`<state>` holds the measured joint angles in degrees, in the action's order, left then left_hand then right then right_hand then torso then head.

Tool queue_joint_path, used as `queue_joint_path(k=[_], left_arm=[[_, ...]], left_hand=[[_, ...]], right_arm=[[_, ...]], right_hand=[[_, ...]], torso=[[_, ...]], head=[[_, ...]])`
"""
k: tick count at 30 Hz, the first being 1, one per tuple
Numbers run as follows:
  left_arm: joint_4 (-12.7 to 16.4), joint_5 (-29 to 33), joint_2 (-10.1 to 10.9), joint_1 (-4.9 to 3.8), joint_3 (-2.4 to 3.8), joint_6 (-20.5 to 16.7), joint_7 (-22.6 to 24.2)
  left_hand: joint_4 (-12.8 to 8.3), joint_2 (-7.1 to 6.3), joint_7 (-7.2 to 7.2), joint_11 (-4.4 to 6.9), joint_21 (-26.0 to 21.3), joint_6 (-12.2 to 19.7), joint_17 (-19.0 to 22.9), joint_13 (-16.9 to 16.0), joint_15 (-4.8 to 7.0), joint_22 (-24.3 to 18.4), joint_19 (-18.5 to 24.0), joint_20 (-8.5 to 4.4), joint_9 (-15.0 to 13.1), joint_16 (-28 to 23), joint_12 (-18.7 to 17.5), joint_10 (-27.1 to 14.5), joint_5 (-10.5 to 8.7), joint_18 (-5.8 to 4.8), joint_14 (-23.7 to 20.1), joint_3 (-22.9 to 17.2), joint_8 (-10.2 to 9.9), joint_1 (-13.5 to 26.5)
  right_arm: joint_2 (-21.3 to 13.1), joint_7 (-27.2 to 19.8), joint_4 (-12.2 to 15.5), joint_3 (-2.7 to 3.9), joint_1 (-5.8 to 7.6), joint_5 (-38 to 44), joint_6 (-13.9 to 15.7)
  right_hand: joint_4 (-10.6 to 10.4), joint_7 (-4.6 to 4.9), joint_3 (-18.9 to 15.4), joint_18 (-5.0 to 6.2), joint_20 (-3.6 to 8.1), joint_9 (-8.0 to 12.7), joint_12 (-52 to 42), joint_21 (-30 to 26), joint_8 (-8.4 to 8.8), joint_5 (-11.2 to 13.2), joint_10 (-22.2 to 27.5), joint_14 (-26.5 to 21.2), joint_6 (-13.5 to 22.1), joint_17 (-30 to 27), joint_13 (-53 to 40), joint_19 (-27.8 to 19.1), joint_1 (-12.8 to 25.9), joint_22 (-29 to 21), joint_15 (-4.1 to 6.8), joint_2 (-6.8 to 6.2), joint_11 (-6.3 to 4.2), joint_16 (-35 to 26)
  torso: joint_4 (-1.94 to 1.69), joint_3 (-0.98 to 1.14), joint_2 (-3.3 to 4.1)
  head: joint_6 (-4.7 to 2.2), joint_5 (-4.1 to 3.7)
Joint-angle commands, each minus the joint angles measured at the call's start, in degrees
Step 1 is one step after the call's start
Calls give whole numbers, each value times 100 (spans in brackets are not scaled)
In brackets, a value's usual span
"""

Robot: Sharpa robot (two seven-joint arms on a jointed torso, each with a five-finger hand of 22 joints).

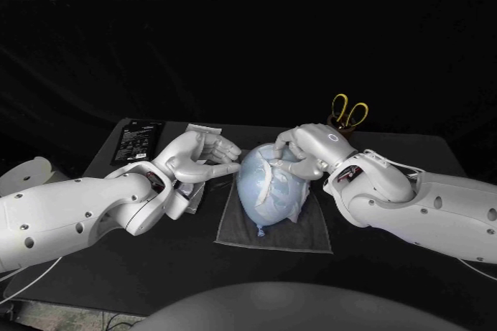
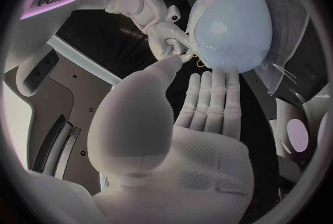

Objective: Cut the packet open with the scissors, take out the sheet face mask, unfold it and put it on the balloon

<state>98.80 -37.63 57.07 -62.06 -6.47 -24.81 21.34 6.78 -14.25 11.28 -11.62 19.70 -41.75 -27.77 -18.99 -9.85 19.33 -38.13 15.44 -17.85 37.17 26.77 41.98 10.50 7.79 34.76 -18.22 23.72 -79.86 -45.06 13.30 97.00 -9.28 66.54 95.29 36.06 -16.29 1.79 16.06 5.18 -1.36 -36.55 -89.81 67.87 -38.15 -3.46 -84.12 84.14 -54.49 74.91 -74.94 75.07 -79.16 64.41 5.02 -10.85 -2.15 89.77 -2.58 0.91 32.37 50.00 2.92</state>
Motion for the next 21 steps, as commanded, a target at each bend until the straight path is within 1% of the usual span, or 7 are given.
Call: queue_joint_path(k=[1,2,4,6,7,11,21], left_arm=[[-248,-684,-162,-11,18,120,-17],[-325,-731,-219,-12,21,194,-109],[-469,-851,-339,-15,26,328,-294],[-612,-1028,-463,-16,29,485,-535],[-686,-1109,-528,-17,30,539,-661],[-930,-1316,-726,-18,32,595,-1049],[-1209,-1474,-969,-19,35,653,-1338]], left_hand=[[624,483,-141,-361,-1102,540,906,788,-423,-803,754,193,289,-1107,-437,-588,-388,-382,-824,2251,-82,-861],[949,268,-145,-388,-1209,696,1129,881,-446,-903,962,139,343,-1448,-551,-756,-577,-432,-1157,2492,-180,-991],[1036,128,37,-218,-1347,971,1490,1002,-438,-1030,1206,141,478,-1968,-655,-837,-648,-436,-1575,2666,-395,-1121],[1047,-72,-96,-31,-1419,1321,1811,1131,-452,-1096,1305,146,619,-2446,-828,-1020,-650,-442,-2039,2847,-634,-1090],[1048,-263,-335,19,-1490,1734,2016,1235,-370,-1168,1481,151,766,-2758,-1026,-1324,-690,-454,-2403,3016,-888,-1006],[1056,-331,-398,275,-1619,2157,2176,1421,-425,-1285,1783,157,913,-3001,-1400,-1935,-714,-457,-2665,3112,-1151,-936],[1055,-332,-232,325,-1644,2311,2167,1447,-382,-1314,1808,156,963,-2998,-1388,-1892,-725,-453,-2620,3096,-1248,-908]], right_arm=[[-3,-124,-24,-15,-22,-69,0],[-4,-141,-24,-15,-22,-80,14],[-4,-183,-24,-16,-22,-109,49],[-6,-240,-23,-16,-22,-147,97],[-8,-262,-22,-16,-23,-161,115],[-9,-344,-19,-16,-23,-213,189],[-25,-509,-6,-16,-23,-310,319]], right_hand=[[-7,20,-5,86,-16,1,-19,-41,50,26,-588,586,72,1509,-1506,-52,-1,-15,9,26,9,23],[-6,31,-2,88,-21,6,-19,-52,71,25,-588,586,95,1509,-1506,-59,-2,-23,2,28,18,23],[-6,51,3,90,-30,18,-19,-67,114,25,-588,586,131,1509,-1506,-68,-1,-31,-12,30,35,23],[-2,84,12,97,-45,40,-19,-108,185,25,-588,584,183,1499,-1506,-92,-4,-64,-36,31,63,20],[-1,95,15,99,-51,48,-19,-120,210,25,-588,583,198,1495,-1506,-100,-5,-74,-44,32,73,19],[0,115,21,105,-61,63,-19,-146,253,25,-588,584,219,1496,-1506,-115,-5,-96,-59,34,89,19],[3,128,27,111,-70,74,-19,-177,287,24,-588,581,230,1485,-1506,-134,-9,-123,-71,36,103,16]], torso=[[16,9,-3],[19,8,-2],[18,10,-2],[15,9,2],[17,8,2],[12,11,-4],[14,5,1]], head=[[0,38],[0,45],[0,45],[0,70],[0,75],[-14,77],[-64,69]])
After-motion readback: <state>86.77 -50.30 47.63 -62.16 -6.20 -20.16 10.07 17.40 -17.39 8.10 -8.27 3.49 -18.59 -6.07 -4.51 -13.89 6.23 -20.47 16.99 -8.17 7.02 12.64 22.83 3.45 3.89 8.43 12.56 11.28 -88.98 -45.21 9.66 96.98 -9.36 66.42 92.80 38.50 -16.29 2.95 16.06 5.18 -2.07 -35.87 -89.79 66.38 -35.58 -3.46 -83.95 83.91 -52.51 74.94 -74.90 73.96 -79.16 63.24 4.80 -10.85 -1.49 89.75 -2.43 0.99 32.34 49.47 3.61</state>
